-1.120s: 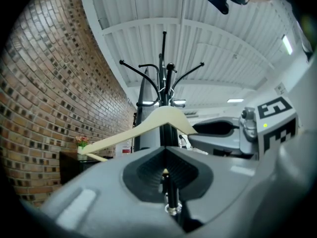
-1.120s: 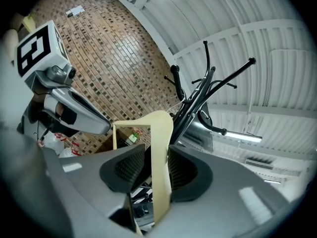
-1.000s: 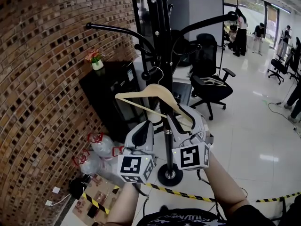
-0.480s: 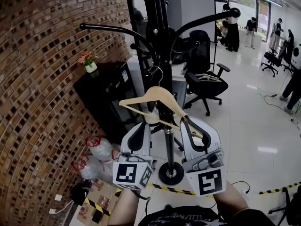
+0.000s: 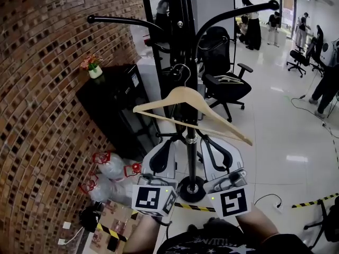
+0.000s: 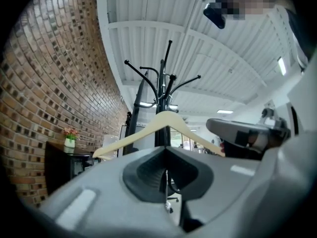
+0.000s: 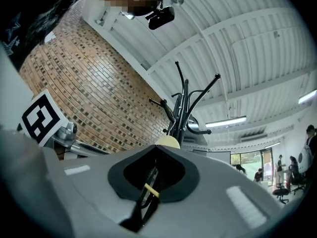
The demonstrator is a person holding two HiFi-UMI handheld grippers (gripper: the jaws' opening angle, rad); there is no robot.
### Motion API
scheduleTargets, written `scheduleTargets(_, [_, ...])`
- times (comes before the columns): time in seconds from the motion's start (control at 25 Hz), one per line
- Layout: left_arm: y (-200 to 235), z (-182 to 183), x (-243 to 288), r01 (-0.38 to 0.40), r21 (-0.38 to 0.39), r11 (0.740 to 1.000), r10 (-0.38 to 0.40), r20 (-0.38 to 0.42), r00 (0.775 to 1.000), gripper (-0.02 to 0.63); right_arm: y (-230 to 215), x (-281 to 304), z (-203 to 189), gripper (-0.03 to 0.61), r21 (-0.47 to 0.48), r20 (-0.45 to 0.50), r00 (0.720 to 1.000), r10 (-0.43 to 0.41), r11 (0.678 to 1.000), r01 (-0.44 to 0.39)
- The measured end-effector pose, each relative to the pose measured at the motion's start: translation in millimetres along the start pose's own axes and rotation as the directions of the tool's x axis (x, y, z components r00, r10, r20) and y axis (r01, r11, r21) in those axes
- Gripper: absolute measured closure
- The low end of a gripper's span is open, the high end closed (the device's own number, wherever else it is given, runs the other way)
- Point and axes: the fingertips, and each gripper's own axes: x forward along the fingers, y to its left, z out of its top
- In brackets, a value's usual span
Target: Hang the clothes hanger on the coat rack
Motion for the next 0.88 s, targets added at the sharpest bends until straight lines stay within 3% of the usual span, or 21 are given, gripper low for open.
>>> scheduleTargets(0.32, [-6.8, -10.7, 1.2, -0.012, -0.016, 1.000, 0.011, -0.040, 0.999, 0.609, -1.5, 5.1, -18.3, 0.572, 0.063, -0.040, 0.999, 0.015, 0.998, -0.013])
scheduleTargets(0.88, [-20.4, -22.1, 13.0, -0.035, -0.028, 0.999, 0.033, -0.059, 0.998, 0.609, 3.7, 10.1, -32.7, 0.572, 0.061, -0.079, 0.992, 0.100, 0.994, -0.095])
